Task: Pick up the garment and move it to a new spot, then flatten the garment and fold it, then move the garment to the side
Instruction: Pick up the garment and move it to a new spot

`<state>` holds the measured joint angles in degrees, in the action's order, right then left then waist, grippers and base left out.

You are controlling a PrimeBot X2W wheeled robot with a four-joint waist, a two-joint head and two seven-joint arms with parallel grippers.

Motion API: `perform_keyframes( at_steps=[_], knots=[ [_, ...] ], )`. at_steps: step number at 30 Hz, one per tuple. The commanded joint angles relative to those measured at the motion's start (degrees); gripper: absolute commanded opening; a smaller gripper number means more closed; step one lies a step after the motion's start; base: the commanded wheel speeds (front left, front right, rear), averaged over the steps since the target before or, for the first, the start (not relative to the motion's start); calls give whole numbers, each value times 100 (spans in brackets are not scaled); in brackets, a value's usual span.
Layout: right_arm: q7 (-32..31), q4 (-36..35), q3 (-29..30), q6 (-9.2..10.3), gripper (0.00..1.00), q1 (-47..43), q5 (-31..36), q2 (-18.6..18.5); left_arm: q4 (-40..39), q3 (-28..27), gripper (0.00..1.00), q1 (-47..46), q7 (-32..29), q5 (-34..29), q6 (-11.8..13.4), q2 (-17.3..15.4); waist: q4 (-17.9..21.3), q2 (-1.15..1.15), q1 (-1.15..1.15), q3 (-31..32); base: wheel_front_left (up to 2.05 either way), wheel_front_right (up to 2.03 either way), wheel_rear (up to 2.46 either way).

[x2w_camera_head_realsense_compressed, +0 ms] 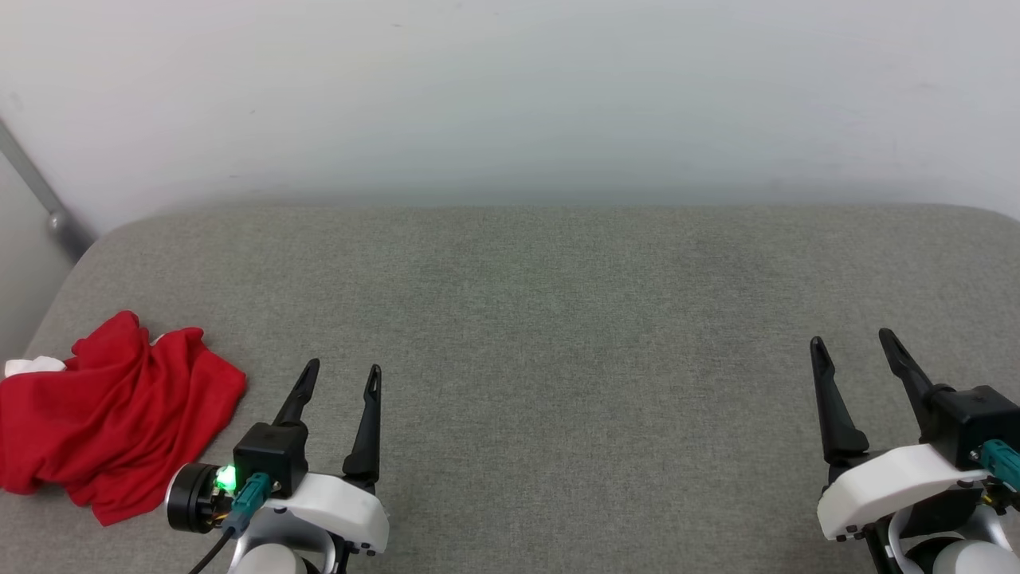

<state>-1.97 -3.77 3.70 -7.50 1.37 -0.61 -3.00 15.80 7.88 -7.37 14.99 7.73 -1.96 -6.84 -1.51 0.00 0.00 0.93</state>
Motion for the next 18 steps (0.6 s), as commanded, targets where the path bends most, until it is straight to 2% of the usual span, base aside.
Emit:
perform_keyframes(
  at_steps=[1, 11, 18],
  knots=[
    [40, -11, 16, 2, 100, -9, -19, 19, 16, -28, 100, -57, 29, 3, 0, 8, -2, 0, 0, -3, 0, 0, 0],
    [43, 33, 44, 2, 100, 7, 8, 19, 152, -150, 100, -136, 29, 1, -91, 98, -140, 0, 0, -13, 0, 0, 0],
    [7, 6, 29, 2, 100, -40, 23, 19, 154, -225, 100, -235, 29, 29, -114, 168, -634, 0, 0, -39, 0, 0, 0]
  ],
)
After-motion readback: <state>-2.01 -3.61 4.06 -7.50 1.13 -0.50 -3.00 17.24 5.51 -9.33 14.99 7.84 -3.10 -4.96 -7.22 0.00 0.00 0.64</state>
